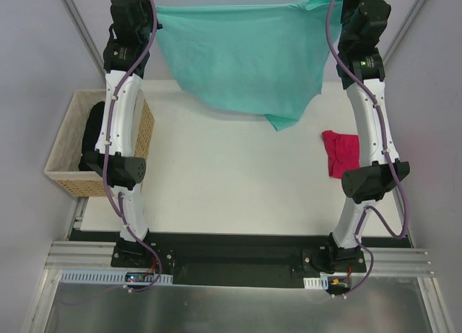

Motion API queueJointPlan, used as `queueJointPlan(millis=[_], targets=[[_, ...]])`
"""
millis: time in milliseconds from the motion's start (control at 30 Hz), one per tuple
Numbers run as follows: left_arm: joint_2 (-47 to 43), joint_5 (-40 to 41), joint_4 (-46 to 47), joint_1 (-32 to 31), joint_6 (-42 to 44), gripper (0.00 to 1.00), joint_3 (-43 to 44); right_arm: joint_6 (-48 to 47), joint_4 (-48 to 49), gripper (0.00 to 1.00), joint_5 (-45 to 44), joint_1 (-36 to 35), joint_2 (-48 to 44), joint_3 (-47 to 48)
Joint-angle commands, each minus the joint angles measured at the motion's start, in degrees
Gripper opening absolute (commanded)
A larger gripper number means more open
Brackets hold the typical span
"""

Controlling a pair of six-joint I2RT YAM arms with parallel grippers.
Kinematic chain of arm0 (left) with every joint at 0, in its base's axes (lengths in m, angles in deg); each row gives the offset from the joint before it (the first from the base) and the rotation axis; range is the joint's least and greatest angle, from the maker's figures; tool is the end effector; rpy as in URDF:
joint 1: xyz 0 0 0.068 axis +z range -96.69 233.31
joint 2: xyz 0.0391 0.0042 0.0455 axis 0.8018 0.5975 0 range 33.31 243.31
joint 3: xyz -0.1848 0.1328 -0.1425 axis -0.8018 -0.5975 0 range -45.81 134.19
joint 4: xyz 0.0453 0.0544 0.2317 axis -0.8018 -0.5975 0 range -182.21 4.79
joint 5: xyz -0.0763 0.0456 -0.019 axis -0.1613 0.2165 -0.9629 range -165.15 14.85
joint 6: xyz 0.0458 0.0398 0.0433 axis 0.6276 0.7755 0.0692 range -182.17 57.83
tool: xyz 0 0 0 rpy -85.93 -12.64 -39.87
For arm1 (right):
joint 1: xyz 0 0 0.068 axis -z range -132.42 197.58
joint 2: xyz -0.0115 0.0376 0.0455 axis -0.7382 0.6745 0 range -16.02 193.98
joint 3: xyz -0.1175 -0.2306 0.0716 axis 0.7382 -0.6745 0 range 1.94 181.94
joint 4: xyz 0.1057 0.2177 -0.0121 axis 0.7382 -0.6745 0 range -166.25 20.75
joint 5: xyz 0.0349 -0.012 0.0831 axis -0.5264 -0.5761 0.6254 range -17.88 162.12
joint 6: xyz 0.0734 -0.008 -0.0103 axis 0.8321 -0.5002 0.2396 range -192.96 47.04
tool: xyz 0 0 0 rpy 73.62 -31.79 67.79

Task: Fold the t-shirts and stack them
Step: Flatten out the tshirt

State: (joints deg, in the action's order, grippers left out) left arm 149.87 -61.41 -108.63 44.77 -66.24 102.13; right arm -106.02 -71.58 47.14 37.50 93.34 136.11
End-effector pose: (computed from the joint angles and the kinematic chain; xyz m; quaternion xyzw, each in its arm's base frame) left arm 0.4273 -0.0492 0.5324 -0.0648 0.6545 -0.0043 0.7532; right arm 0.4037 0.0449 0.5571 -0.0323 0.5707 -0.2794 0.7715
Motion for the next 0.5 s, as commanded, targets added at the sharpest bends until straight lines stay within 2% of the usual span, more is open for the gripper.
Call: queueJointPlan(millis=[0,167,267,467], targets=[[-0.8,-1.3,2.1,2.3,0.2,0.00,3.2,-2.9,8.7,0.01,-1.7,0.2,-3.3,1.7],[-0.7,-4.5,2.9,3.0,0.7,0.00,2.5,-3.3,22.1,0.01,-1.0,-0.2,-7.8,-10.9],[-0.5,-4.8,3.6,3.7,0.2,0.00,1.2,-2.6,26.5,0.01,-0.3,-0.2,-9.4,-16.1],[0.4,-6.1,4.6,4.8,-0.7,0.00,0.2,-1.6,25.4,0.01,-1.0,-0.3,-7.5,-15.3]])
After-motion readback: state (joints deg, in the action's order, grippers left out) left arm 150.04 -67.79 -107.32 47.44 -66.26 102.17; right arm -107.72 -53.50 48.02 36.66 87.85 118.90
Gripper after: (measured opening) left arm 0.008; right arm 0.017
